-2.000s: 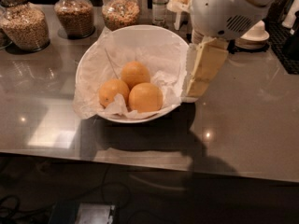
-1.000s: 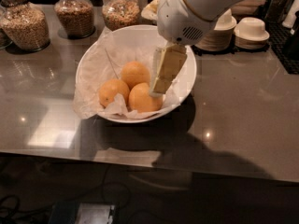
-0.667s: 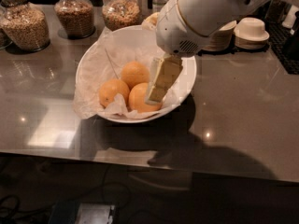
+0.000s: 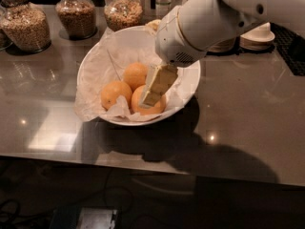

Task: Pick orange from white bowl

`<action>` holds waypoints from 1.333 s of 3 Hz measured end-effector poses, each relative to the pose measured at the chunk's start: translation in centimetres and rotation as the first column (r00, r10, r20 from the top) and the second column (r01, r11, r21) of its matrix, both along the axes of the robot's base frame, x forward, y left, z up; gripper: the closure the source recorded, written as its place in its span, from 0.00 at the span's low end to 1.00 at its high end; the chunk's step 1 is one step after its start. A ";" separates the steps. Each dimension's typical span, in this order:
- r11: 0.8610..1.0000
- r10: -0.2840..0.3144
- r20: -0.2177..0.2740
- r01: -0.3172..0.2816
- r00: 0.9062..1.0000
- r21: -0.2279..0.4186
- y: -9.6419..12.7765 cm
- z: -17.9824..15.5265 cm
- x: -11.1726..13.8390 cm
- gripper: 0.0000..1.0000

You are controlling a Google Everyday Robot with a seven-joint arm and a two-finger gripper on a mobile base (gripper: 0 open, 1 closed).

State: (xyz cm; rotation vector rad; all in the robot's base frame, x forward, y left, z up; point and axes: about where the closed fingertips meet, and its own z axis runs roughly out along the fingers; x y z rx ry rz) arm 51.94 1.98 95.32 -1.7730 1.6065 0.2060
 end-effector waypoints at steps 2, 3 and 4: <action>1.000 -0.002 0.006 0.002 1.000 0.003 0.1 0.2 0.1 0.18; 0.999 -0.006 -0.016 0.005 1.000 -0.034 -0.2 -0.6 0.2 0.41; 0.997 -0.007 -0.044 0.003 0.999 -0.078 -0.7 -1.3 0.4 0.35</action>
Offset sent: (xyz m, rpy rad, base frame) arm 0.0010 0.0007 0.0016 0.0030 -0.0062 -0.0021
